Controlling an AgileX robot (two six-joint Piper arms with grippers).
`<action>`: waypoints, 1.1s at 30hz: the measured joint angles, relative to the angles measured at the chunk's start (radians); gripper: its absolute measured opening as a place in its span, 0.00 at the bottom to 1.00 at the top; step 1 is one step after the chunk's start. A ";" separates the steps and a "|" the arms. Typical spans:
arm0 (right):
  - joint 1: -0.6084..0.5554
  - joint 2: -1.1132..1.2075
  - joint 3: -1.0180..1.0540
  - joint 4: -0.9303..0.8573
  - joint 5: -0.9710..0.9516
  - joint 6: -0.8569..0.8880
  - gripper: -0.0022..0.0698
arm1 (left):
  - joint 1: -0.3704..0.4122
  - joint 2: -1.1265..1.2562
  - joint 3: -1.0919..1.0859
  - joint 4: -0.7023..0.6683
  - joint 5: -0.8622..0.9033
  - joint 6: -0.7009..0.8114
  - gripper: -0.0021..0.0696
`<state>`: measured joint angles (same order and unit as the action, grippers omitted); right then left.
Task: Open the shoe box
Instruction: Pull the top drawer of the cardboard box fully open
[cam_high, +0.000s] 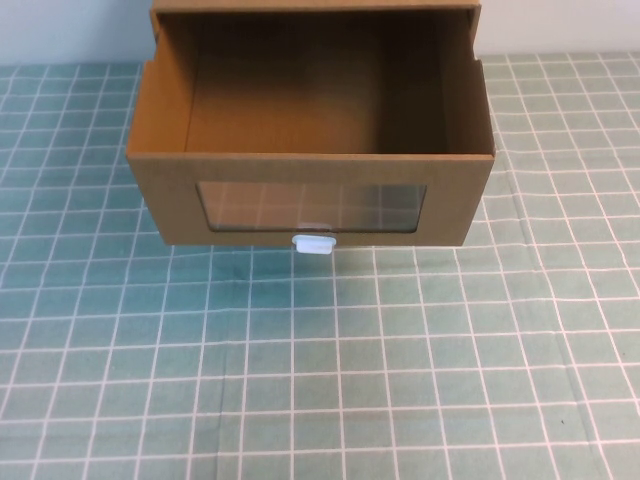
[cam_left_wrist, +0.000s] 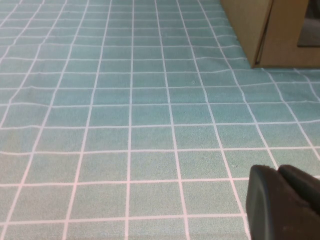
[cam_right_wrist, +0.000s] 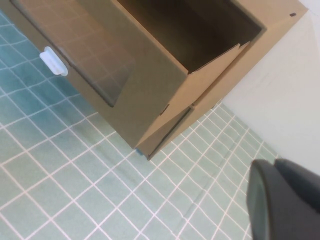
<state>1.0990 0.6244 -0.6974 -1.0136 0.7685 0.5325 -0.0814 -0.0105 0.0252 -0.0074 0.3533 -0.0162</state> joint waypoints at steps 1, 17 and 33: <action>0.000 -0.002 0.000 0.000 0.000 0.000 0.01 | 0.000 0.000 0.000 0.000 0.000 0.000 0.02; -0.650 -0.399 0.090 0.558 -0.160 0.200 0.01 | 0.000 0.000 0.000 0.000 0.001 0.000 0.02; -0.782 -0.610 0.473 0.748 -0.220 0.021 0.01 | 0.000 0.000 0.000 0.000 0.001 0.000 0.02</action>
<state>0.3166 0.0145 -0.2247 -0.2653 0.5482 0.5531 -0.0814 -0.0110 0.0252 -0.0074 0.3542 -0.0162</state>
